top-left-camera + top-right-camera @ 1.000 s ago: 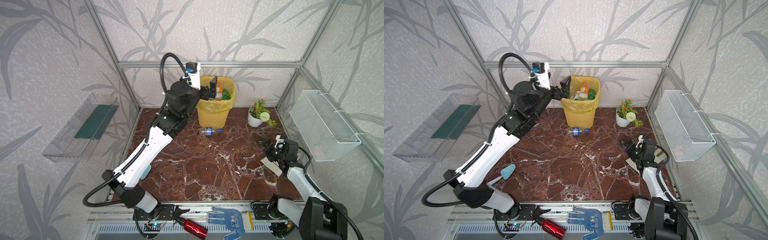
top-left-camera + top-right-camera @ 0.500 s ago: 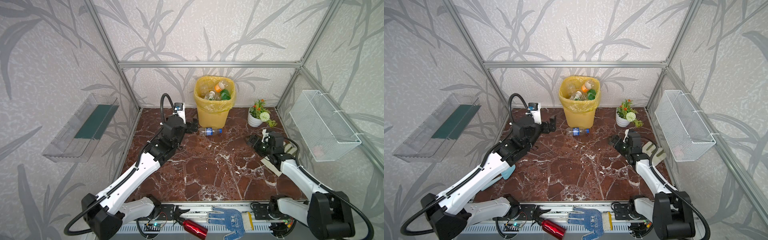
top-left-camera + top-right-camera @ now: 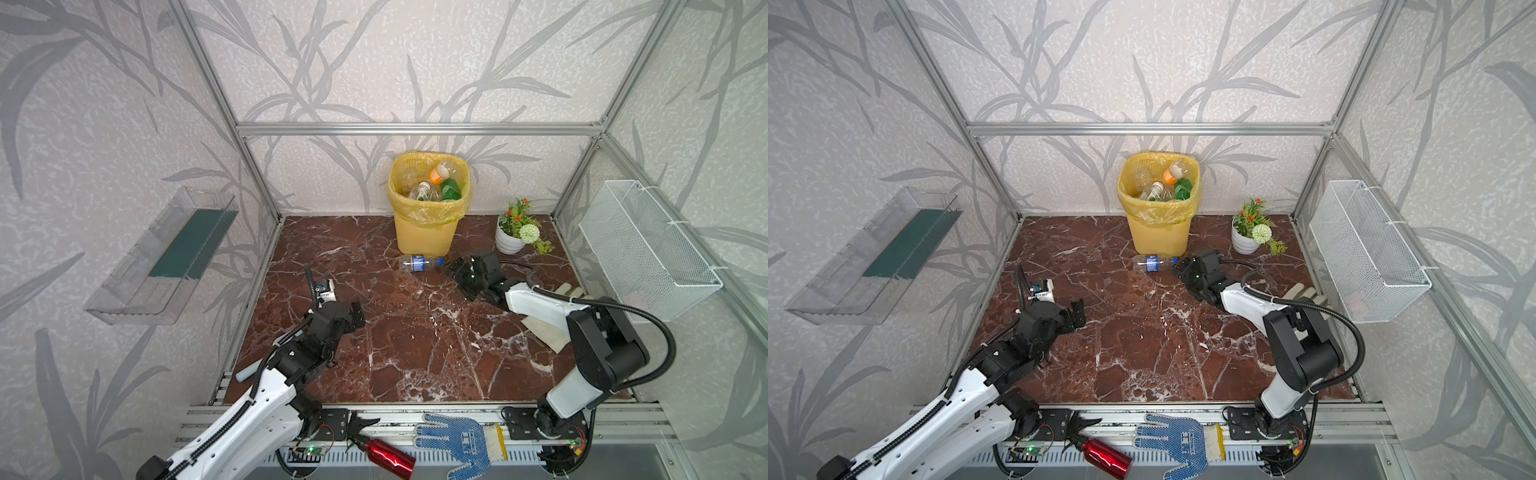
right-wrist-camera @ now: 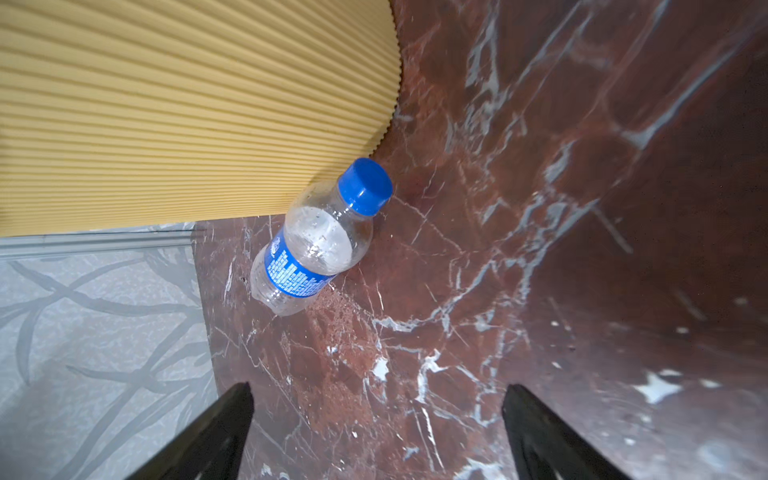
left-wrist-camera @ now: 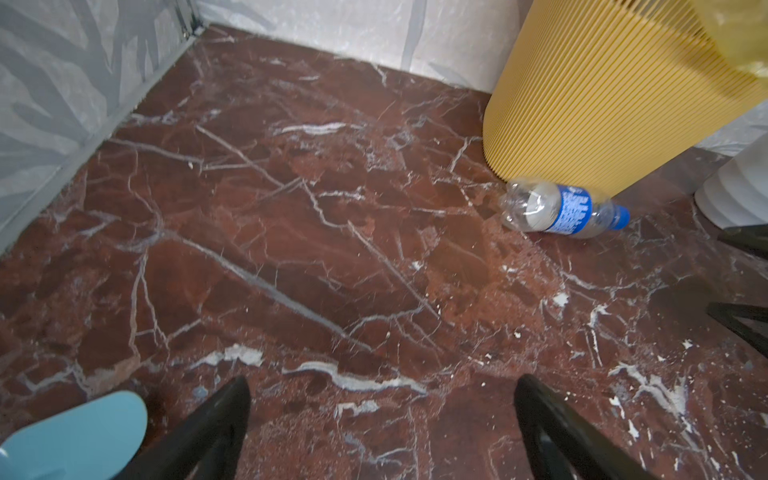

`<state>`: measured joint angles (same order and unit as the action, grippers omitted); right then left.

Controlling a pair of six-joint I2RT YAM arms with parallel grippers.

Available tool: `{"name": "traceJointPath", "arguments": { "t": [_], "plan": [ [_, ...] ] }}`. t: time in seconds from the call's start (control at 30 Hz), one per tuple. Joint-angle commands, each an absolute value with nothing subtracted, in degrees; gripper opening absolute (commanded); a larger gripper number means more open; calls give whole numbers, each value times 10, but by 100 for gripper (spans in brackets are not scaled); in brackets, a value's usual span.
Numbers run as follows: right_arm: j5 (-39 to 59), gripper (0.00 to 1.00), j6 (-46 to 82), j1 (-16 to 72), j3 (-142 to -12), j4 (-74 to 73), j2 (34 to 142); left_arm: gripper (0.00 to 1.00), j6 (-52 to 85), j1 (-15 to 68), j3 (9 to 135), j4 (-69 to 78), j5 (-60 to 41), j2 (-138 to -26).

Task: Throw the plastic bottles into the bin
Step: 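Draw the left gripper back while the right gripper reaches the blue-labelled bottle, then close the right gripper on the blue-labelled bottle and lift it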

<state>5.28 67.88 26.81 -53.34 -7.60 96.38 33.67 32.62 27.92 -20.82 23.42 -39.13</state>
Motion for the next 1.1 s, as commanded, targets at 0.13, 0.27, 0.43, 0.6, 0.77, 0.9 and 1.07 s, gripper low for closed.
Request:
{"name": "traceJointPath", "arguments": {
  "t": [0.13, 0.27, 0.43, 0.6, 0.77, 0.9, 1.07],
  "plan": [
    [-36, 94, 793, 324, -623, -71, 1047, 99, 383, 322, 240, -222, 209, -369],
    [-63, 94, 827, 341, -651, -81, 1082, 99, 376, 322, 236, -226, 190, -405],
    [-79, 94, 855, 355, -692, -80, 1128, 99, 364, 322, 246, -221, 165, -471],
    [-94, 93, 859, 359, -752, -34, 1167, 99, 352, 322, 257, -199, 138, -510],
    [-105, 93, 854, 360, -775, -39, 1186, 99, 351, 322, 256, -186, 123, -524],
    [-102, 93, 856, 360, -797, -32, 1208, 99, 353, 322, 255, -178, 112, -542],
    [-100, 92, 858, 360, -824, -3, 1229, 99, 352, 322, 261, -181, 110, -555]
  ]
}}
